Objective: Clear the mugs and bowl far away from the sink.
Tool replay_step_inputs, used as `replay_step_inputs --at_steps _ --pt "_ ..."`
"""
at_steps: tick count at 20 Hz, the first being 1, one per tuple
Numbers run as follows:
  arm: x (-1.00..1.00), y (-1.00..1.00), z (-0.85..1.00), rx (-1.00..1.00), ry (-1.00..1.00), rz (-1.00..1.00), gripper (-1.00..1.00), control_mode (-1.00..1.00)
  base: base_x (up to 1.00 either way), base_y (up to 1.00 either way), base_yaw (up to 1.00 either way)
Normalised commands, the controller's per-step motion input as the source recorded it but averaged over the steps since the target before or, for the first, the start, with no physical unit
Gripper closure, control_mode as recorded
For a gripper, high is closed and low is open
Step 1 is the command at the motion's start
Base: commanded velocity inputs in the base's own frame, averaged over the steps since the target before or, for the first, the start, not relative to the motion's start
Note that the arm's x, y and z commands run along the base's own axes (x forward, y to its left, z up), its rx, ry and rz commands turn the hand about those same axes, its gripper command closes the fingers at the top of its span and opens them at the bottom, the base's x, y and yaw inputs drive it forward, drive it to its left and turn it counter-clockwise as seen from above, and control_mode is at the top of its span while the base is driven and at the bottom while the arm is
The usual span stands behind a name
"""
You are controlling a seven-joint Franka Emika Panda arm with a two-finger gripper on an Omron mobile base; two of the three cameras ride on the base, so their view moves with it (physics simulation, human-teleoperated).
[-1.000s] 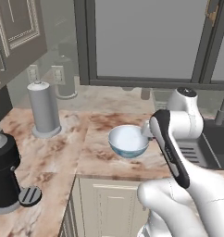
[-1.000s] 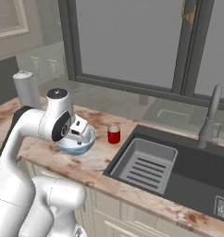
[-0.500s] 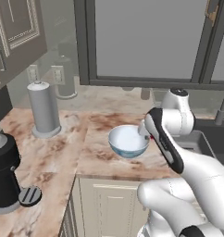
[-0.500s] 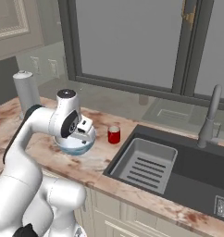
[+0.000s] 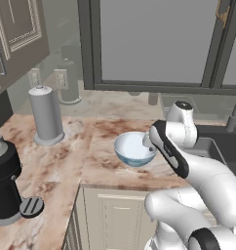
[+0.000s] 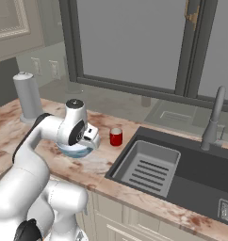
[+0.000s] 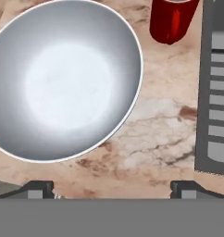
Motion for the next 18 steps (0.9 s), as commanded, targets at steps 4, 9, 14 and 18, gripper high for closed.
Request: replay_step_inputs --at_steps 4,9,14,18 --pt "0.37 -0.01 -0.37 0.07 0.00 0.00 -1.00 -1.00 0.00 0.00 0.00" --pt "0.42 -0.02 -0.32 0.07 0.00 0.00 -1.00 -1.00 0.00 0.00 0.00" --pt "0.34 0.00 -0.03 0.01 0.02 0.00 -1.00 -1.00 0.00 0.00 0.00" --pt "0.24 0.00 0.00 0.01 0.05 0.00 -1.00 -1.00 0.00 0.00 0.00"
